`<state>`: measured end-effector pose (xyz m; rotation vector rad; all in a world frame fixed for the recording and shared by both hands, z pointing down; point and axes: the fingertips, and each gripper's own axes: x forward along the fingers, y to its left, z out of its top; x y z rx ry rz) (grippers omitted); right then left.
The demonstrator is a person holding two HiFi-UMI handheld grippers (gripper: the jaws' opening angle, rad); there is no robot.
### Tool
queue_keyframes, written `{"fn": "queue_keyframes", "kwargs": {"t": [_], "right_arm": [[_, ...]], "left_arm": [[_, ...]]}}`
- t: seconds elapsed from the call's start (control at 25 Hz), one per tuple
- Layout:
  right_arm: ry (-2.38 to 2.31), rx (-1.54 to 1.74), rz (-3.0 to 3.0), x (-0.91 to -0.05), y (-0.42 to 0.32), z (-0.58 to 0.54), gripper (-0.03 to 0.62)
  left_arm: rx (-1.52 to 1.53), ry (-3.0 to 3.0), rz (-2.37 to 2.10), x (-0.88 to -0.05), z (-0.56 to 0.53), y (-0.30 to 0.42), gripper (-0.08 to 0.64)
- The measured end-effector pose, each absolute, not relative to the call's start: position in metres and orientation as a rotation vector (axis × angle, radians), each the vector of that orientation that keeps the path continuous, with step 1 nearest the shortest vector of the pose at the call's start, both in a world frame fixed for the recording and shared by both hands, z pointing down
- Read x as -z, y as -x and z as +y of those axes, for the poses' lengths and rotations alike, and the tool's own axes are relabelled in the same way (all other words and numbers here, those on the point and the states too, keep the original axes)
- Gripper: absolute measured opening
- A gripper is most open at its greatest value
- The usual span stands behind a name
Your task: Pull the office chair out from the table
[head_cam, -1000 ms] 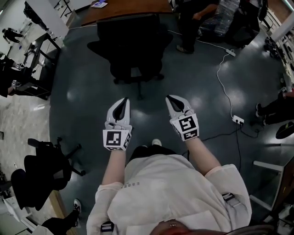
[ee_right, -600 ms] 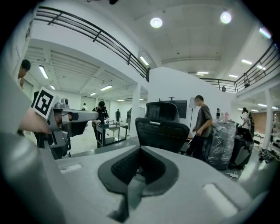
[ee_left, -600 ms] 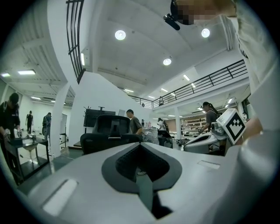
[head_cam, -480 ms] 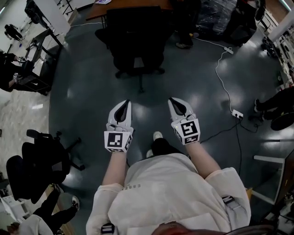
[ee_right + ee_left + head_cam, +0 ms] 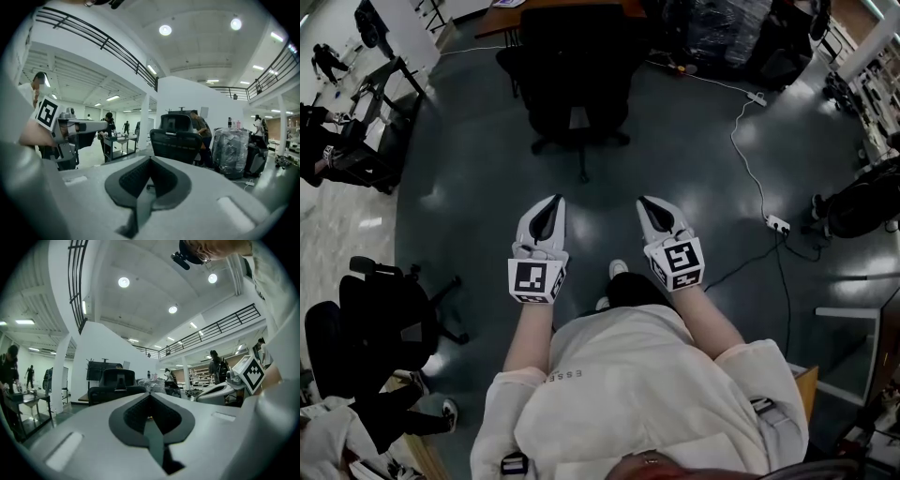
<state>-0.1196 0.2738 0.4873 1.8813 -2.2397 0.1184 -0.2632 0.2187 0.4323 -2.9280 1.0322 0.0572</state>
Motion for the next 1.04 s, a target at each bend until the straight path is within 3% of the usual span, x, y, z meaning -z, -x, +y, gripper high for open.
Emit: {"fn": "queue_keyframes", "kwargs": {"t": [1.04], "right_arm": [[-1.897, -0.073, -2.225, -0.481, 0.124, 0.289, -0.009]], "left_arm": [[-0.044, 2.935, 0.953, -0.433, 0.241, 0.262, 0.018]]}}
